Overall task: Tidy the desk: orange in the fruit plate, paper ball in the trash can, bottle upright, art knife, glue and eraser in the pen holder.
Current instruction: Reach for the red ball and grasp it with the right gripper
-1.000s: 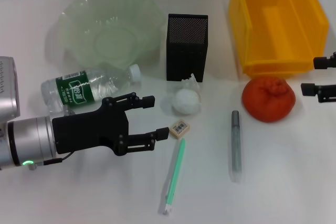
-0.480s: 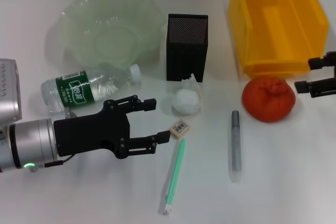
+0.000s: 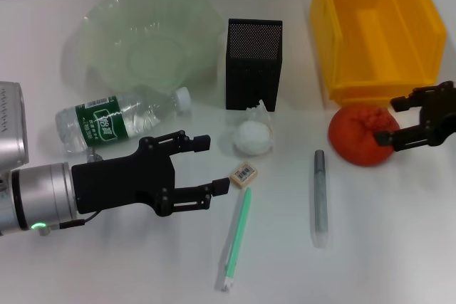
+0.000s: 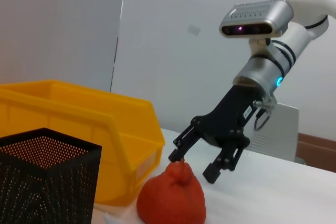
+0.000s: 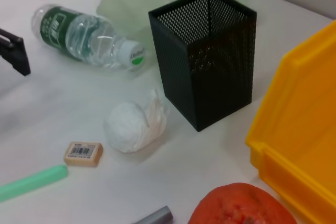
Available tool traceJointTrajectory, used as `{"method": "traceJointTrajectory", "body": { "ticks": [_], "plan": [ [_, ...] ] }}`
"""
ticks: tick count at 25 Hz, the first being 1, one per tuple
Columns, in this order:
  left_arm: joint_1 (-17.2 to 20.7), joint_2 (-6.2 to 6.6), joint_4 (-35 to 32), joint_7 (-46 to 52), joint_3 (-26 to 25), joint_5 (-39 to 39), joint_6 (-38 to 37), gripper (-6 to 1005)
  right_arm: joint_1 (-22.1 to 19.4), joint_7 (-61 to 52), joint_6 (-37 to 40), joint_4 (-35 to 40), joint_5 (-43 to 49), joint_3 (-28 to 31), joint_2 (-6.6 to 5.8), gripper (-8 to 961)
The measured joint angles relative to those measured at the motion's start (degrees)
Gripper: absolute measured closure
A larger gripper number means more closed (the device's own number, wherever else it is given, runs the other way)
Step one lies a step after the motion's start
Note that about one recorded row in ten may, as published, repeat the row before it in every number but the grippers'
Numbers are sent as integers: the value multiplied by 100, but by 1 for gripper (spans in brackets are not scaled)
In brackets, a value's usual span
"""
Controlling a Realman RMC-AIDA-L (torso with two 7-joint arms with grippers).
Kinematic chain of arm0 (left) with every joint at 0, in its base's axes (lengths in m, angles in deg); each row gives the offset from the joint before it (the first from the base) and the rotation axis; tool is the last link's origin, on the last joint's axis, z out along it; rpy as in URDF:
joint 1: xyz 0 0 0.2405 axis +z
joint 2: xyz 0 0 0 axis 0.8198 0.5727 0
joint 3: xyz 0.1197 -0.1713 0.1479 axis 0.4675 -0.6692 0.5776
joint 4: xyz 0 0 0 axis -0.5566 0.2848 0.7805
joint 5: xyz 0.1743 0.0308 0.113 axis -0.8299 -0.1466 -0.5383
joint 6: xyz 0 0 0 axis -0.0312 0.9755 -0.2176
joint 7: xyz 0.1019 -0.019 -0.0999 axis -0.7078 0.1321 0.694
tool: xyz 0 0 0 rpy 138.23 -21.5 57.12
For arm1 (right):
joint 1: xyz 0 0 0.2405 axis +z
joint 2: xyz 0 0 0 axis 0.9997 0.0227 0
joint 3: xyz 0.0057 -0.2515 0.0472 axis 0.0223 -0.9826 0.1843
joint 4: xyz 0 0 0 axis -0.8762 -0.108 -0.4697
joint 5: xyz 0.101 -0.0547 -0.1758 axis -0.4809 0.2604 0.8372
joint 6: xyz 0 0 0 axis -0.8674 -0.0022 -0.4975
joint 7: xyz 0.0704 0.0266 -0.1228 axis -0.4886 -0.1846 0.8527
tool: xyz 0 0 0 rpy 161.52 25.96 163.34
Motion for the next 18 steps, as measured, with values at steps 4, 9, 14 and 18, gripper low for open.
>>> {"method": "traceJointTrajectory", "body": {
  "ticks": [4, 9, 14, 18],
  "plan": [
    [8, -11, 0, 12, -23, 0, -14, 273, -1, 143, -358, -173, 0, -176, 62, 124],
    [31, -29, 0, 12, -27, 0, 2, 278, 27, 311, -602, -382, -3, -218, 87, 140],
    [54, -38, 0, 12, -46, 0, -4, 282, 11, 354, -703, -398, -4, -237, 129, 179],
    [69, -34, -1, 17, -51, 7, -15, 286, -22, 357, -671, -373, -35, -231, 130, 210]
  ]
}}
